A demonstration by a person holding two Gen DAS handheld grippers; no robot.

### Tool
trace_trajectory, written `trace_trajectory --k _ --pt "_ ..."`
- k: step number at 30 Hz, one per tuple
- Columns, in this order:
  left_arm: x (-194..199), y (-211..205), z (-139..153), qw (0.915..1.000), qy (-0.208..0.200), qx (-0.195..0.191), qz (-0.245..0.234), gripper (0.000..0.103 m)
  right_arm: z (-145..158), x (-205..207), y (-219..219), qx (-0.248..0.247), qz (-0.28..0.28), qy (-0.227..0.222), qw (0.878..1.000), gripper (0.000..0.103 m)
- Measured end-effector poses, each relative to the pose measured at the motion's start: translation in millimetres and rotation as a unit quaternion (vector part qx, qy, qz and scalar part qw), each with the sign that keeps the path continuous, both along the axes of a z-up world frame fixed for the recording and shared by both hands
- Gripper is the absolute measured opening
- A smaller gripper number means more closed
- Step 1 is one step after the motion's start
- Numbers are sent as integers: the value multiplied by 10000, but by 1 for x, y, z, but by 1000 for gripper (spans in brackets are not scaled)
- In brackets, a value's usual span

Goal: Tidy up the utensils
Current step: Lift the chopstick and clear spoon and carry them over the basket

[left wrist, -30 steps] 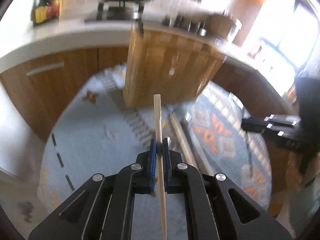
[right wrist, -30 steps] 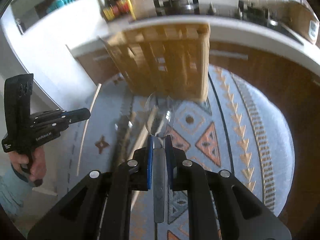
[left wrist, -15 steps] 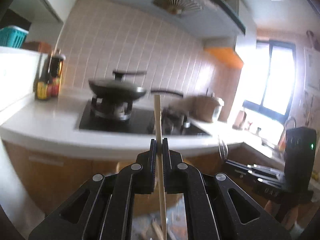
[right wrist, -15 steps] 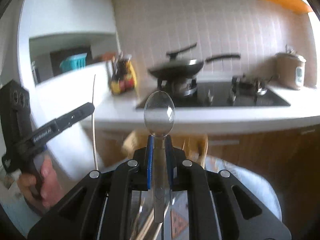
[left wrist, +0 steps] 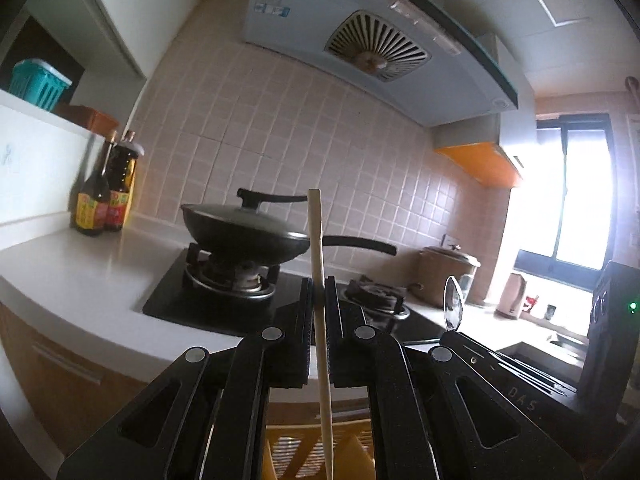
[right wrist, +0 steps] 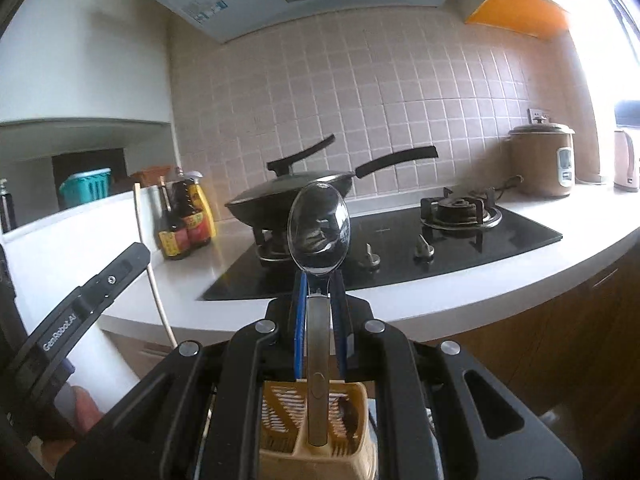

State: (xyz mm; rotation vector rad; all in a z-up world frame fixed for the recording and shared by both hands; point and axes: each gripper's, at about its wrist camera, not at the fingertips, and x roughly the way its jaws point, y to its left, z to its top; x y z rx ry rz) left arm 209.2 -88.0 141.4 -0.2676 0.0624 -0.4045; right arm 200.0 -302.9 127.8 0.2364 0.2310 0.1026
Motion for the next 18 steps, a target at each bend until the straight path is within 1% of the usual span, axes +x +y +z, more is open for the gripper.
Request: trace_trajectory --k 4,6,8,11,13,16,18 --pt "6 -6 -16 9998 -2 122 159 3 -19 8 5 -52 -3 45 10000 10" --pt "8 -8 -24 9996 22 156 220 4 -26 8 9 -211 -82 -55 9997 10" --pt "12 -10 -33 9994 74 227 265 4 -34 7 16 -474 -104 -139 9987 10" --pt "14 -12 -43 9992 154 290 220 4 -41 4 21 -601 -35 -146 9981 10" --pt "13 -11 -46 9991 175 307 231 4 -44 1 21 -603 18 -132 9981 10" --pt "9 -6 -48 9993 256 259 113 5 -45 -6 20 -569 68 -116 9983 11" --pt "5 -3 -47 9992 262 295 68 5 -44 -12 20 -598 87 -103 9981 11"
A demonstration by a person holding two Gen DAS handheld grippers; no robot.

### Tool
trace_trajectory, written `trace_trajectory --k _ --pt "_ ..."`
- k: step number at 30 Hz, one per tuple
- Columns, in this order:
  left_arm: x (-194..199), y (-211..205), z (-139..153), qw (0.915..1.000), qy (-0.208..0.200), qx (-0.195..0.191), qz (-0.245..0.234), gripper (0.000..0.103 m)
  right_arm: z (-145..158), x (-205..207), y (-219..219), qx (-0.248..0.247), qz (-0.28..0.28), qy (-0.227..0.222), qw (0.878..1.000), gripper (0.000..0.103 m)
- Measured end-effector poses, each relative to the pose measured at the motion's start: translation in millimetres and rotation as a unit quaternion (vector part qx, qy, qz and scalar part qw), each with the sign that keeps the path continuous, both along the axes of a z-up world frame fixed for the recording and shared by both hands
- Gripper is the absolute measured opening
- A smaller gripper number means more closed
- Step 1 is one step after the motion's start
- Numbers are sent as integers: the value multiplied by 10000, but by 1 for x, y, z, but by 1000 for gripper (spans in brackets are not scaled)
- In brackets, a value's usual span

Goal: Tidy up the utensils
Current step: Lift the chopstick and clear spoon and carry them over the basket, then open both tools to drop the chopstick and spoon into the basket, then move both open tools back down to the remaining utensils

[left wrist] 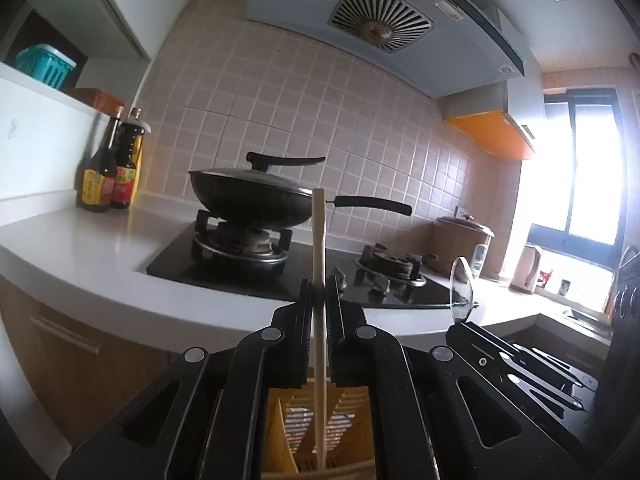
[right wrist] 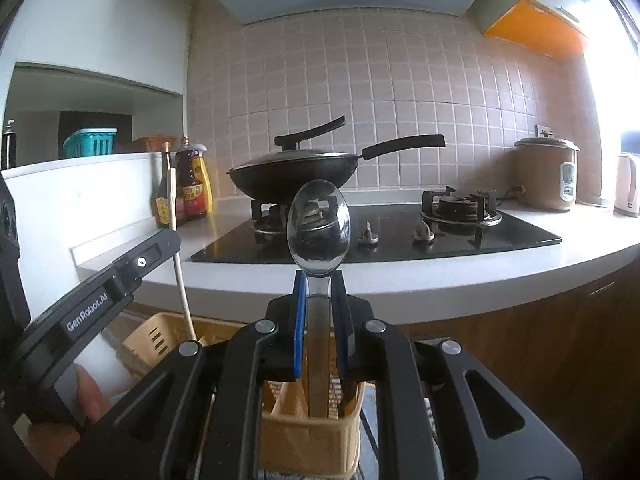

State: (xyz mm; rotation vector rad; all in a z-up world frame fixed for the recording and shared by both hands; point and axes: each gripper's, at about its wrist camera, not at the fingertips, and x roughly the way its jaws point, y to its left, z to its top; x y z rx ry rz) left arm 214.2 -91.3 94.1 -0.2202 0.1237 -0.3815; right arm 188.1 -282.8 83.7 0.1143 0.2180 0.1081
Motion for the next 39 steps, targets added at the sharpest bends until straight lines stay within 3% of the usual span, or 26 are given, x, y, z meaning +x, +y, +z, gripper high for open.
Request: trace_trajectory --k 2,3,5,11,14,19,23,25,29,33,39 --pt "-4 3 1 9999 53 72 -47 8 1 -8 1 -74 43 40 10000 16" --pt "-5 4 2 9999 88 92 -53 8 2 -12 0 -80 102 93 9999 28" --pt "-10 10 4 9998 146 68 -117 10 4 -20 -1 -75 25 87 9999 39" --pt "-39 33 18 9996 171 36 -241 13 18 -49 -14 70 26 241 9997 39" --pt "-59 43 27 9993 100 182 -316 22 28 -69 -21 153 55 330 9993 39" --pt "-84 56 38 9980 196 349 -487 22 36 -87 -28 388 207 724 9964 39" --pt "-92 67 41 9955 629 351 -622 22 38 -93 -28 542 303 1238 9904 39" --pt "-90 70 38 9905 1067 406 -768 25 36 -94 -25 518 317 1598 9853 39" --pt "-74 67 17 9649 2285 602 -1147 33 18 -85 -10 352 528 2652 9621 39" --pt "-55 56 -35 9166 3588 910 -1512 37 -23 -70 3 463 896 3787 9200 39" --pt "-45 46 -103 8775 4359 1326 -1497 37 -72 -60 9 604 962 4552 8831 39"
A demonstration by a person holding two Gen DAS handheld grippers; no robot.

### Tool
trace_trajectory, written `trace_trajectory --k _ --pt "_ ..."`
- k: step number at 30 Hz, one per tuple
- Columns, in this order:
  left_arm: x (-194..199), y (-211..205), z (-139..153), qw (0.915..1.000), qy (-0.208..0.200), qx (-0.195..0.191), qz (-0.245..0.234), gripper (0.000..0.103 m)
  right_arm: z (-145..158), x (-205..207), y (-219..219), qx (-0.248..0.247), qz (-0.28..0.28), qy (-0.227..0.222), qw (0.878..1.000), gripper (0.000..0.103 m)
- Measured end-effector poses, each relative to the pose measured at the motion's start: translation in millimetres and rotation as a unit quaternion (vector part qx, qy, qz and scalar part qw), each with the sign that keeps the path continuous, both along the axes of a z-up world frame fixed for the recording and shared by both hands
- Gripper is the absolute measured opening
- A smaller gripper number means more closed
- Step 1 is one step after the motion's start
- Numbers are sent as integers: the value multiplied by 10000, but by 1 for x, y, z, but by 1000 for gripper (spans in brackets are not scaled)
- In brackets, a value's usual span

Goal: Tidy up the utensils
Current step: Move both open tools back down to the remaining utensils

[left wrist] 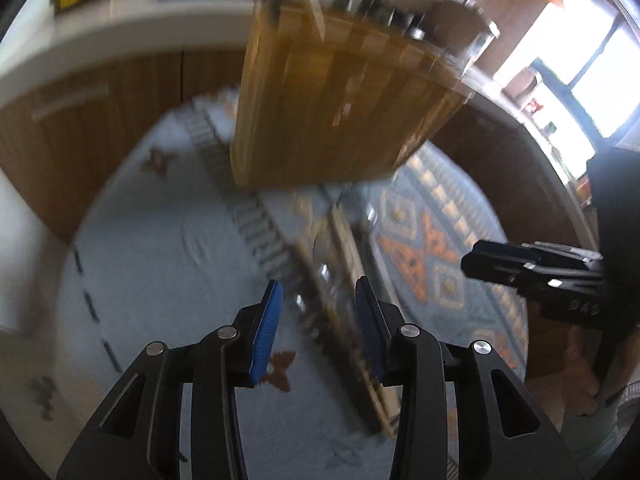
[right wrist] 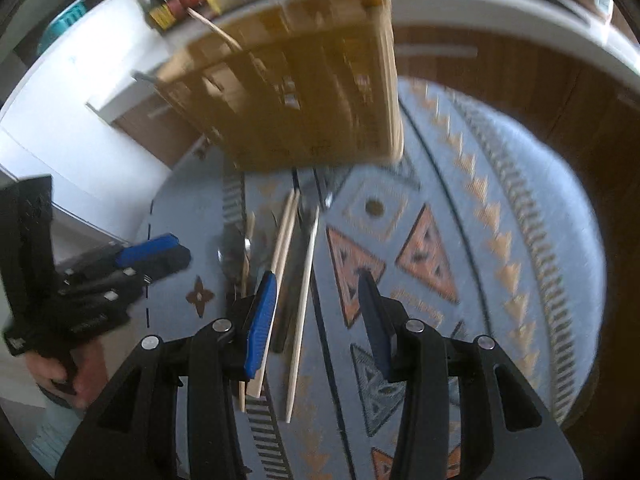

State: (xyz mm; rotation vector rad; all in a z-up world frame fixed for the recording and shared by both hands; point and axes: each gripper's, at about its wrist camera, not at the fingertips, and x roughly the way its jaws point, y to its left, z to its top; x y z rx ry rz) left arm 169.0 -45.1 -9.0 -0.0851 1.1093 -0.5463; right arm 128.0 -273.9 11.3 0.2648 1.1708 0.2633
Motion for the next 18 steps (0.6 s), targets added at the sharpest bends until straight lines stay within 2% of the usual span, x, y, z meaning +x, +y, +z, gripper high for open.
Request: trace_trajectory --k 3,7,11,15,18 --pt "0 -4 -23 9996 249 84 -61 37 -17 5 -3 194 -11 305 9993 39" --pt "-3 -13 -39 9986 411 327 -106 37 -23 11 -2 147 4 359 9992 39" --pt "-9 -21 -39 9978 186 624 -135 38 -26 18 1 84 34 365 9993 39" --pt "-22 -33 -39 9936 -209 1094 -176 37 -32 35 10 104 117 455 9988 39" --pt "-30 -38 -37 9910 -450 1244 -188 35 -39 46 23 60 189 527 9984 39"
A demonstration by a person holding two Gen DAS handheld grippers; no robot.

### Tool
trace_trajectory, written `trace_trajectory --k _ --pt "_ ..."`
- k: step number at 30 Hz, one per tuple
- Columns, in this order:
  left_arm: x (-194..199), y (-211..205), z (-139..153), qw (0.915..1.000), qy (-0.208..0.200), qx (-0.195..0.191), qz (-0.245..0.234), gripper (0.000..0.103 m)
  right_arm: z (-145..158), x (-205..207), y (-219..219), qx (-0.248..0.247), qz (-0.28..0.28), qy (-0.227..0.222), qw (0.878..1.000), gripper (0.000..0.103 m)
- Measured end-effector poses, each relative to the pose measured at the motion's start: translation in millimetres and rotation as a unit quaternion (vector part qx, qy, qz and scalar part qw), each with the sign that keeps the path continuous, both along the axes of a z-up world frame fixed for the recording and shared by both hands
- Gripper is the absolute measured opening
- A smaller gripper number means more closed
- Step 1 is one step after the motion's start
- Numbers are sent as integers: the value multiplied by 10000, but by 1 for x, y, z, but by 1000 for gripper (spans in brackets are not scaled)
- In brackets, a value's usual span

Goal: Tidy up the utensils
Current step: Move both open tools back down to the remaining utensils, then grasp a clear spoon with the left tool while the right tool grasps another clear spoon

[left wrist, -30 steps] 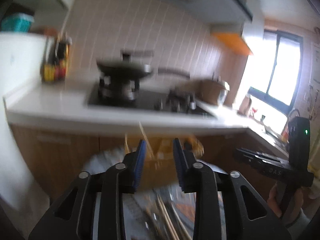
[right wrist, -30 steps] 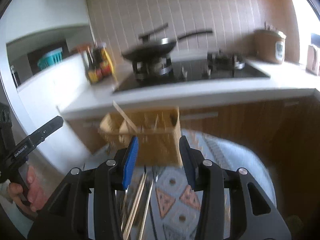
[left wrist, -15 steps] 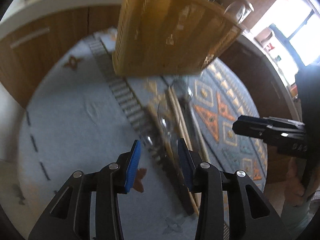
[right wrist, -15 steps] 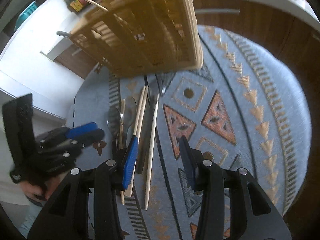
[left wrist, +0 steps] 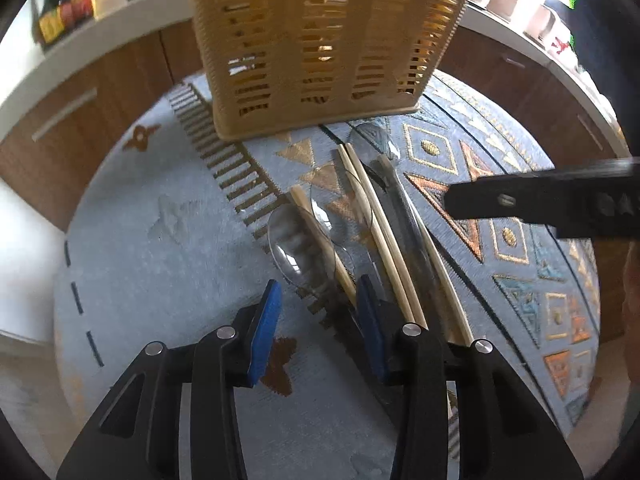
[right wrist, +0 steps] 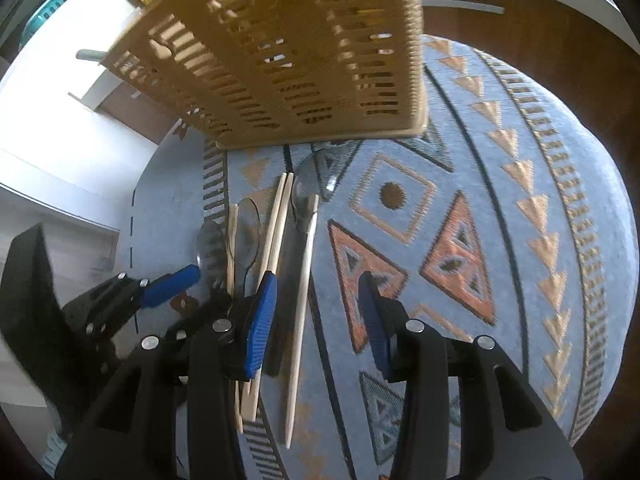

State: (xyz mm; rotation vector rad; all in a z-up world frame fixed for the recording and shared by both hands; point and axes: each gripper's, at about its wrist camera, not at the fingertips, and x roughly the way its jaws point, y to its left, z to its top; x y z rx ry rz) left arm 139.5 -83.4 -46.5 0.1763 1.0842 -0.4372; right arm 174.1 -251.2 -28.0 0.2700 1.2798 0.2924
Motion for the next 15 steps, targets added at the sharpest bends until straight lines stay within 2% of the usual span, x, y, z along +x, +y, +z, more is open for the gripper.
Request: trace_trajectory --k 1,6,10,15 --pt "1 1 0 10000 35 10 -2 34 -2 5 5 -18 28 22 10000 39" --pt "8 20 1 9997 216 -115 22 9 -8 18 22 -134 127 15 9998 30" --pt "20 34 -1 9985 433 -337 41 9 -9 27 38 -409 207 -56 9989 24" --pt "23 39 -2 9985 416 -358 17 9 -14 37 61 -789 284 -41 9965 22"
